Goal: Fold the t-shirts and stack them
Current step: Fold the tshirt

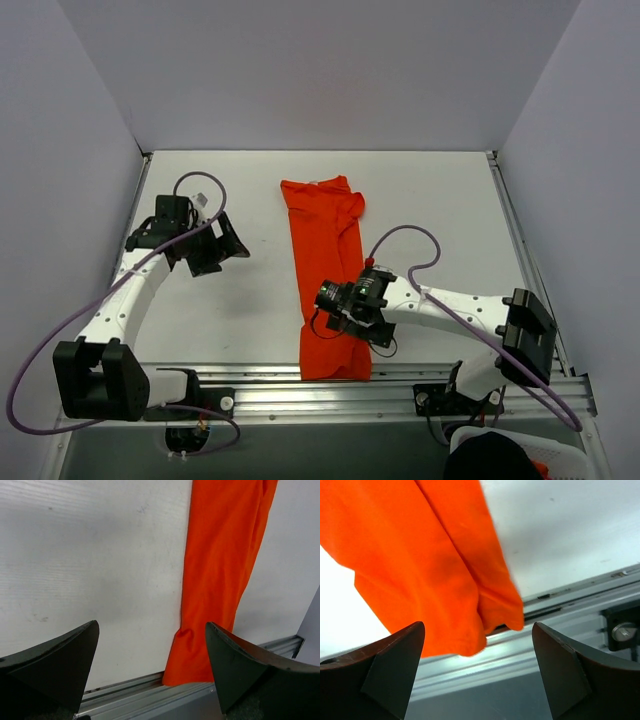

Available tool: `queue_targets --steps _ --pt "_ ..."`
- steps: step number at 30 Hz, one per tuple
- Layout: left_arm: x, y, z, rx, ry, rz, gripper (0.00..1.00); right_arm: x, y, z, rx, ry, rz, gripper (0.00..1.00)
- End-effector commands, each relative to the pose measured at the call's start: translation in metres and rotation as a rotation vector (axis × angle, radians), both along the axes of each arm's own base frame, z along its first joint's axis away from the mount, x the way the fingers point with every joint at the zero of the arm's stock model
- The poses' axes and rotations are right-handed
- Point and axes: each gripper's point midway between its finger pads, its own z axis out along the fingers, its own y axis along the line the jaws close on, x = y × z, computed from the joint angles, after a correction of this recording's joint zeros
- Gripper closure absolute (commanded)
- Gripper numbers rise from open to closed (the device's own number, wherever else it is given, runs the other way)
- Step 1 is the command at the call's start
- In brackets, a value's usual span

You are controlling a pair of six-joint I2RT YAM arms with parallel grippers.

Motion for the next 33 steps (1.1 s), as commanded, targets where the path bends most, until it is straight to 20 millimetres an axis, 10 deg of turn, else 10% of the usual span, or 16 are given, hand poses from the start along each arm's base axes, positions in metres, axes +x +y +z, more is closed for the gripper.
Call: queue_targets --steps 1,9,19,27,33 --pt "-0.044 -0.020 -0.007 -0.022 0.065 -0.160 0.04 -0.015 -0.036 0.020 -0.064 -0.001 -0.007 0.16" --pt "-0.120 -0.091 0.003 -0.153 0.195 -0.401 0.03 -0.055 -0.038 0.004 0.232 0.083 0.027 0.27" --pt "-0.217 -0.098 -0.038 -0.098 0.300 -0.588 0.01 -0.069 -0.030 -0.025 0.307 0.115 0.225 0.29" --pt "-0.234 -0.126 -0.057 -0.018 0.315 -0.631 0.00 -0.071 -0.036 -0.072 0.167 0.187 0.334 0.30" --pt "-0.212 -0.146 -0.080 -0.013 0.226 -0.560 0.01 -0.076 -0.050 -0.096 0.142 0.210 0.347 0.30"
